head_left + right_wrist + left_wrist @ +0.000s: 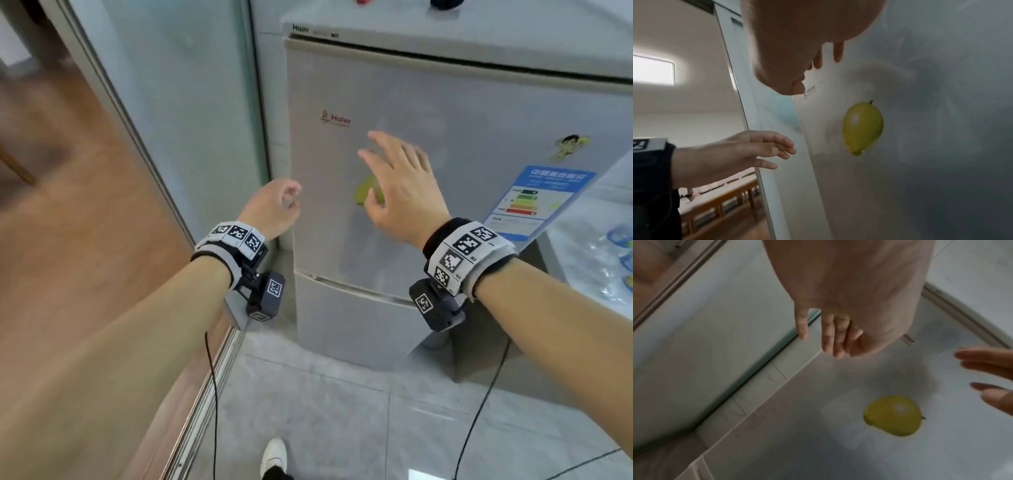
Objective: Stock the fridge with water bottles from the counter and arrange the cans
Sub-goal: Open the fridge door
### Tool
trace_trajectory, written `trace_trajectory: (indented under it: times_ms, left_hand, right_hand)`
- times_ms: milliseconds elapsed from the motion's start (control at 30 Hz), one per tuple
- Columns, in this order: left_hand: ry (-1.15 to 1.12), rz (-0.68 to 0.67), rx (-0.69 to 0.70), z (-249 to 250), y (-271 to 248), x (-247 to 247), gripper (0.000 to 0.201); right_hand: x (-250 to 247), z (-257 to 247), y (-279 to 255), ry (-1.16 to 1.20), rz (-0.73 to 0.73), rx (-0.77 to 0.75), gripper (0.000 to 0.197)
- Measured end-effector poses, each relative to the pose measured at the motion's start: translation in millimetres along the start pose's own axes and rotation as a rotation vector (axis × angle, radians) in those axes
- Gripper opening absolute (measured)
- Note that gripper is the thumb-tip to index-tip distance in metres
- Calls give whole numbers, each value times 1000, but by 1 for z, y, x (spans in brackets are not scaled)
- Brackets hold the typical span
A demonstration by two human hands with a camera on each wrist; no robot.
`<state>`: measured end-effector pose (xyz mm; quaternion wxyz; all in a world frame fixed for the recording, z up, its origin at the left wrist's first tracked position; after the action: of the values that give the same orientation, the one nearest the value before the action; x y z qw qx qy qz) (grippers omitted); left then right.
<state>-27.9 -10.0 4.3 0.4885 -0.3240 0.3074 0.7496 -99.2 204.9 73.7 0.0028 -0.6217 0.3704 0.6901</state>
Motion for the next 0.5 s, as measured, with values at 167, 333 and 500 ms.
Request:
trace_trajectory:
  times_ms: [167, 333, 500]
  left_hand:
    - [-80, -4, -135, -24, 44, 6, 55]
    - [-191, 10, -118, -33, 81, 17, 51]
    - [-421, 32, -133, -47, 84, 37, 62]
  right_hand:
    - [11, 1, 22, -268, -62, 182, 72]
    - [33, 9, 19, -401, -63, 268, 88]
    - [50, 6, 23, -464, -30, 315, 87]
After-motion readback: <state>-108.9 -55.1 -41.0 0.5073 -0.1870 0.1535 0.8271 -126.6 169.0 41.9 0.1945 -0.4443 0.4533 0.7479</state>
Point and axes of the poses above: each hand's wrist, its own y-axis towards the middle knuckle, its own x-axis out of the palm, z = x × y, the point moved 3 cm from there along y, towards the middle knuckle, and after that the axes turned 3 degrees about y, right-handed, at the moved point
